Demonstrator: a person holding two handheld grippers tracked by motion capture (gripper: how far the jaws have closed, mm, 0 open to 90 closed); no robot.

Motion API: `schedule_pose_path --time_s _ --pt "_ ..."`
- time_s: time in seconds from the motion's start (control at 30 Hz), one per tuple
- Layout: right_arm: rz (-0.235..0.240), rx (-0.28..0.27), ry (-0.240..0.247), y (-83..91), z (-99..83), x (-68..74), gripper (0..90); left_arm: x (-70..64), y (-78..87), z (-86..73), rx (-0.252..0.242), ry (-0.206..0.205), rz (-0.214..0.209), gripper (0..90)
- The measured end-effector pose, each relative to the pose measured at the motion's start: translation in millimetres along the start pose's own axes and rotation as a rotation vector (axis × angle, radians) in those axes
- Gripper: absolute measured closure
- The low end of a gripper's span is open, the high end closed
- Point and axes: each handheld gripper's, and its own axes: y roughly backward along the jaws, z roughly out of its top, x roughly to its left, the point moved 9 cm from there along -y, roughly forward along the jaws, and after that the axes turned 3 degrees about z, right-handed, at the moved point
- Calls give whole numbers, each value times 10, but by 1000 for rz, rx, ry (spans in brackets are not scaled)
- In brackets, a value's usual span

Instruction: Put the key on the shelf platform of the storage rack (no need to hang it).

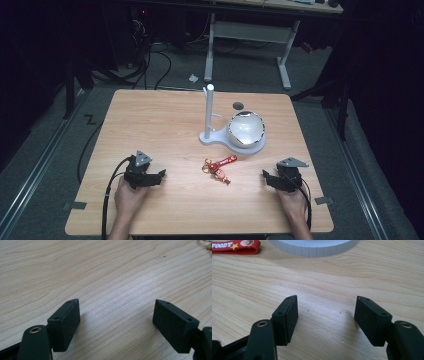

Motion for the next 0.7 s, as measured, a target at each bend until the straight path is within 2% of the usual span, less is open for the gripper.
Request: schedule_pose_path --time_s 0.17,0.43,0.5,0.6,0.7 --pt "10 -25 0 44 39 22 384 0 0 0 0 0 0 224" --pt "45 -48 10 111 108 155 398 1 0 1 0 0 0 225" --pt "64 -44 22 116 119 215 402 1 0 1 0 0 0 224" --pt "63 -41 40 118 138 257 408 2 0 4 0 4 -2 227" --pt "82 -33 79 107 184 375 418 2 -1 5 0 5 -3 229"
